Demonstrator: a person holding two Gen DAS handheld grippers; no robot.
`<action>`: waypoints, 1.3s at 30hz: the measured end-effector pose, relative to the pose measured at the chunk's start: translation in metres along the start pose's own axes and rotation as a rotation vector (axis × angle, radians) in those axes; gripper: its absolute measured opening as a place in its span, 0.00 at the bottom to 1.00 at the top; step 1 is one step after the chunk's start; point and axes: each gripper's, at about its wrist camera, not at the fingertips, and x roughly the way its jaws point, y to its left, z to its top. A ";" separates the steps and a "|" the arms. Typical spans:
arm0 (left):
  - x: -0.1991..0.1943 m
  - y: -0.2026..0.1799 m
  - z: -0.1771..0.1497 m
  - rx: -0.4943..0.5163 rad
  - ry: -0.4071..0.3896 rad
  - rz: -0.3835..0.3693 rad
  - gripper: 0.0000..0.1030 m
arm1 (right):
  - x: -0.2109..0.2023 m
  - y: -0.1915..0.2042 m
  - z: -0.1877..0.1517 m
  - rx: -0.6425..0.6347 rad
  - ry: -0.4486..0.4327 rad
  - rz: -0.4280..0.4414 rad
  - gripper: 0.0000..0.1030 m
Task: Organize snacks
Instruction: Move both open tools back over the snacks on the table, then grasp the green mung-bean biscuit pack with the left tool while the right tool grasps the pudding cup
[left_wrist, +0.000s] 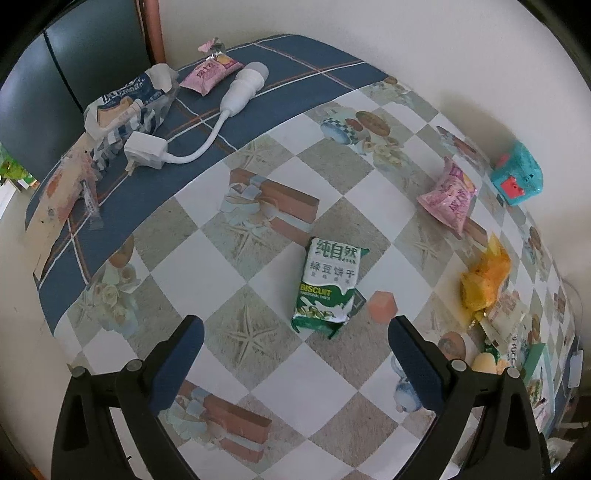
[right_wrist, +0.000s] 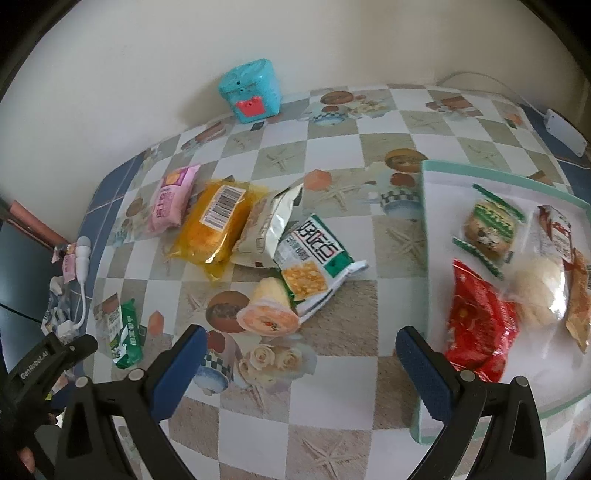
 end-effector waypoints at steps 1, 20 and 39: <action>0.003 0.000 0.001 -0.002 0.002 0.007 0.97 | 0.001 0.001 0.000 -0.002 -0.001 0.001 1.00; 0.041 -0.021 0.026 0.019 -0.010 0.027 0.97 | 0.034 0.014 0.007 -0.021 0.027 0.034 0.80; 0.064 -0.031 0.020 0.030 -0.011 0.059 0.50 | 0.048 0.011 0.005 0.005 0.054 0.064 0.64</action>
